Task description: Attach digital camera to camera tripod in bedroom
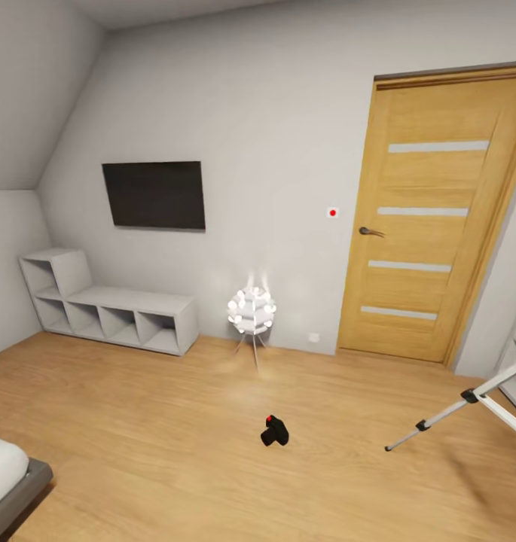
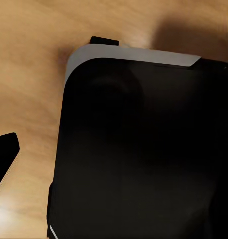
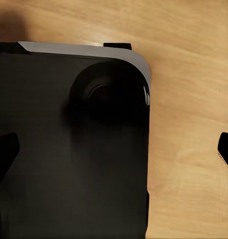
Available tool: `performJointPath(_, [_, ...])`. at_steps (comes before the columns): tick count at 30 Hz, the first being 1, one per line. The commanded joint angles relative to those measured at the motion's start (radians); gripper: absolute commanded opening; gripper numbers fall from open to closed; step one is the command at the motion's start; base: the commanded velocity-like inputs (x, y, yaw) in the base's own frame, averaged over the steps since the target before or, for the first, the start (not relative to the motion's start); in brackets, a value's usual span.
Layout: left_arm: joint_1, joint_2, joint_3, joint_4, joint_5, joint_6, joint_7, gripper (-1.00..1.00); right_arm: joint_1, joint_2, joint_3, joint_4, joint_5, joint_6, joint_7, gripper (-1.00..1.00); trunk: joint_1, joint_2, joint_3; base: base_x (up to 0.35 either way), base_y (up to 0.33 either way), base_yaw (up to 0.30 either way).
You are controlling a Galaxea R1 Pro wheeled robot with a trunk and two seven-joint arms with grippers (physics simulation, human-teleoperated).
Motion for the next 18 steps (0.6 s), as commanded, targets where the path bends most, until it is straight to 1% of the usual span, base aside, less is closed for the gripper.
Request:
performJointPath(1, [0.001, 0.0, -0.001, -0.002, 0.007, -0.001, 0.0, 1.0, 0.0, 0.0, 0.001, 0.0, 0.0, -0.003, 0.0, 1.0, 0.001, 0.0, -0.001, 0.326, 0.0, 0.0])
performJointPath(18, [0.001, -0.001, -0.001, -0.001, 0.007, -0.003, 0.0, 1.0, 0.0, 0.0, 0.001, 0.0, 0.0, -0.001, 0.0, 1.0, 0.001, 0.0, -0.001, 0.326, 0.0, 0.0])
